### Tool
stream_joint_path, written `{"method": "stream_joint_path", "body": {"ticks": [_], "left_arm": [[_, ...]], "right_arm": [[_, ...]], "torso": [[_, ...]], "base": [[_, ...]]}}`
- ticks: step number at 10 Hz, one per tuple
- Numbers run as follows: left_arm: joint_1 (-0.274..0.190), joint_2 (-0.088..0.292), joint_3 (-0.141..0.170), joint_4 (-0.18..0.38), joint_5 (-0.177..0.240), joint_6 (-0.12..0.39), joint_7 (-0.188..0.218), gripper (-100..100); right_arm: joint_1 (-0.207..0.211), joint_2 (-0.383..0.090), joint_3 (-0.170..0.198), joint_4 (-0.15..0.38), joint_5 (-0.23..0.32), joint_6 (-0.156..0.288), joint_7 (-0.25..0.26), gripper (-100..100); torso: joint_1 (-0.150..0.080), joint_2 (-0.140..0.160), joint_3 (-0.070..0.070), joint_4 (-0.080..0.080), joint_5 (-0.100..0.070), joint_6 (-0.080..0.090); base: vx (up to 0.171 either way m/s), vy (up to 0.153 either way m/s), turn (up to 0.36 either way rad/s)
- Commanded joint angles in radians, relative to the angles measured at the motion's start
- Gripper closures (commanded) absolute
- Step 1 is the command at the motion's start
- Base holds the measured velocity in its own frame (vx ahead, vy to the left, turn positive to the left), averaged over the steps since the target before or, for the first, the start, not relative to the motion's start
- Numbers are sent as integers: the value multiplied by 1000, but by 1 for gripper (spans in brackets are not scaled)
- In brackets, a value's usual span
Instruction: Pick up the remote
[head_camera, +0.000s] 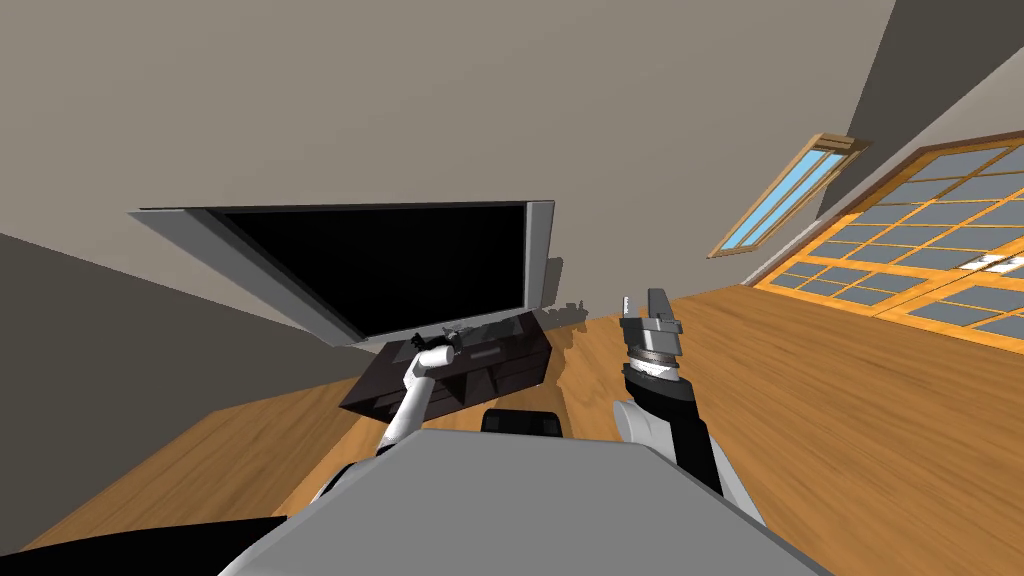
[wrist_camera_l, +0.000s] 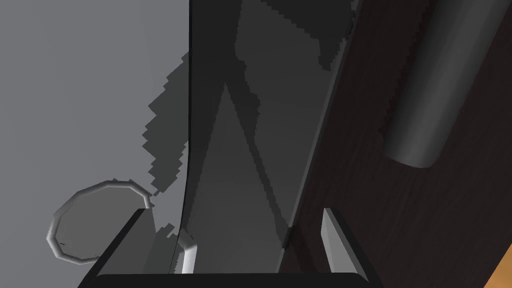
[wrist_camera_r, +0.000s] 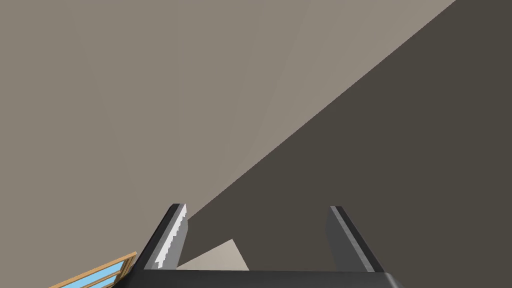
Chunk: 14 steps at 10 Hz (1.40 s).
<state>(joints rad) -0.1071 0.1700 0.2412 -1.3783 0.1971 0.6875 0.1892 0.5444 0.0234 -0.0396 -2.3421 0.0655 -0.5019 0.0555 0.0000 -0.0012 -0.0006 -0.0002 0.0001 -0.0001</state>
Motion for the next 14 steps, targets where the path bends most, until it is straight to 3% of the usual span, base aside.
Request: {"method": "stream_joint_path", "body": {"ticks": [1, 2, 3, 6, 7, 8, 9, 10, 11, 13, 14], "left_arm": [[-13, 1, 2, 29, -1, 39, -1, -100], [-41, 5, 6, 78, -4, 67, -2, -100], [-41, 5, 6, 78, -4, 88, -2, -100], [-96, 14, 11, 158, -13, 180, -5, -100], [-96, 14, 11, 175, -13, 180, -5, -100], [-122, 18, 12, 218, -18, 223, -7, -100], [-122, 18, 12, 221, -18, 223, -7, -100], [-148, 23, 13, 266, -25, 258, -9, -100], [-148, 23, 13, 266, -25, 263, -9, -100], [-194, 31, 12, 341, -38, 325, -13, -100], [-194, 31, 12, 349, -38, 336, -13, -100]], "right_arm": [[0, 0, 0, 0, 0, 0, 0, 0], [0, 0, 0, 0, 0, 0, 0, 0], [0, 0, 0, 0, 0, 0, 0, 0], [0, 0, 0, 0, 0, 0, 0, 0], [0, 0, 0, 0, 0, 0, 0, 0], [0, 0, 0, 0, 0, 0, 0, 0], [0, 0, 0, 0, 0, 0, 0, 0], [0, 0, 0, 0, 0, 0, 0, 0], [0, 0, 0, 0, 0, 0, 0, 0], [0, 0, 0, 0, 0, 0, 0, 0], [0, 0, 0, 0, 0, 0, 0, 0]], "torso": [[0, 0, 0, 0, 0, 0], [0, 0, 0, 0, 0, -1], [0, 0, 0, 0, 0, 0], [0, 0, 0, 0, 0, -1], [0, -1, 0, 0, 0, 0], [0, -1, 0, 0, 0, -1], [-1, -1, -1, 0, 0, 0], [-1, -1, 0, 0, 0, -1], [-1, -1, 0, 0, 0, 0], [-1, -1, -1, 0, 0, 0], [-1, -2, -1, 0, 0, 0]], "base": [[8, 4, -37], [11, -2, -77], [11, 0, -48], [15, -3, -75], [18, -2, -49], [20, -8, -91], [18, -5, -50], [23, -10, -103], [20, -7, -42], [30, -10, -111], [33, -4, -39]]}}
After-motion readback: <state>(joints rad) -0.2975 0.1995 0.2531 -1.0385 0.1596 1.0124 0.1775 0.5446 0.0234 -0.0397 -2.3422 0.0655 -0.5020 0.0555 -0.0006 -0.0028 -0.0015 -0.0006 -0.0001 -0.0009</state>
